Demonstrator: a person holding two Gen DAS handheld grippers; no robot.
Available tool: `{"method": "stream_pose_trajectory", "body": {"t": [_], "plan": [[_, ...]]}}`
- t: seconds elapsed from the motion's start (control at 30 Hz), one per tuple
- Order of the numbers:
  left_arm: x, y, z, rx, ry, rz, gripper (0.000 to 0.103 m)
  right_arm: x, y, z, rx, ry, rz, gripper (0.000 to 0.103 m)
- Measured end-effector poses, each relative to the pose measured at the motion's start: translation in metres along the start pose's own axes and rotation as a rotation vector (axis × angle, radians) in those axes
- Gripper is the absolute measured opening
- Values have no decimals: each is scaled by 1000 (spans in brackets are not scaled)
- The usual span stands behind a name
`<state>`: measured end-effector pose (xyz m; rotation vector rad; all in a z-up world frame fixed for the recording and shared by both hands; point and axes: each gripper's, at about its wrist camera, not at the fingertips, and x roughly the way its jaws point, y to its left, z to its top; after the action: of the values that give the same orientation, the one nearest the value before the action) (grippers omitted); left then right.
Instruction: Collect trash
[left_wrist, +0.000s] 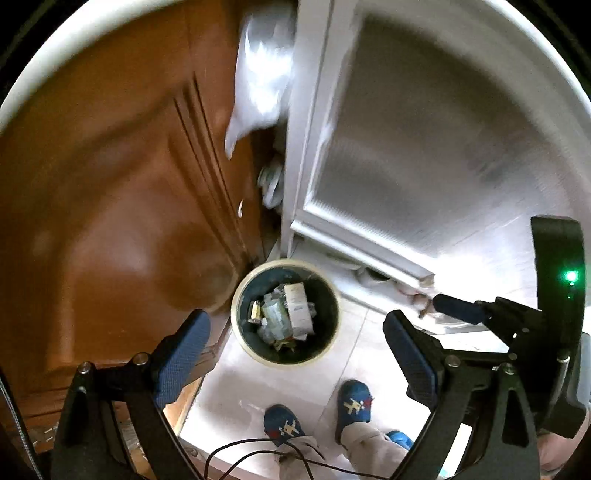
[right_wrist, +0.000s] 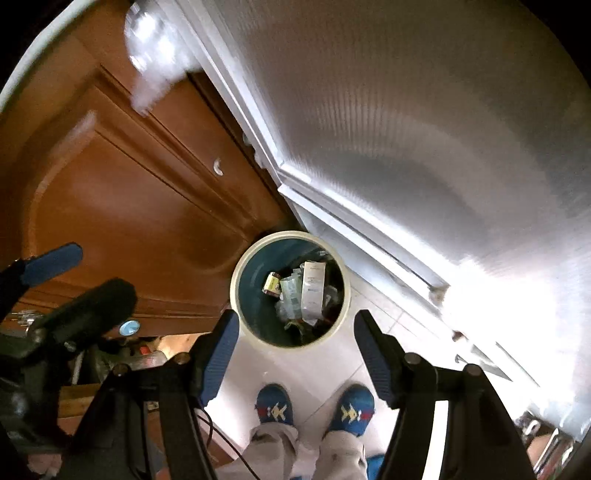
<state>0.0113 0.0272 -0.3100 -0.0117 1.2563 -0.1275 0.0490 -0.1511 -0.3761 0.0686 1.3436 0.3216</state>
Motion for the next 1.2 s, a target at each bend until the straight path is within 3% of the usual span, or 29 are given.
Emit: {"method": "stream_pose_trajectory", "body": {"t": [0.3,0.53,0.77,1.0,1.2], "plan": [[-138,-11,22,-13,-135,10,94,-135,22,7,-22,-88,20,65],[-238,-7,43,-32,-295,35,94,-234,43,17,-81,-233,8,65],[-314,-11,53,-22,-431,76,94,-318,57,24,-53,-411,5,65],[-340,-24,46,-19,-491,70,94,-369,70,18,-49,-556,-17,65],[-344,-31,41,-22,-519,80,94,-387,77,13,-42,-580,-38,65]]}}
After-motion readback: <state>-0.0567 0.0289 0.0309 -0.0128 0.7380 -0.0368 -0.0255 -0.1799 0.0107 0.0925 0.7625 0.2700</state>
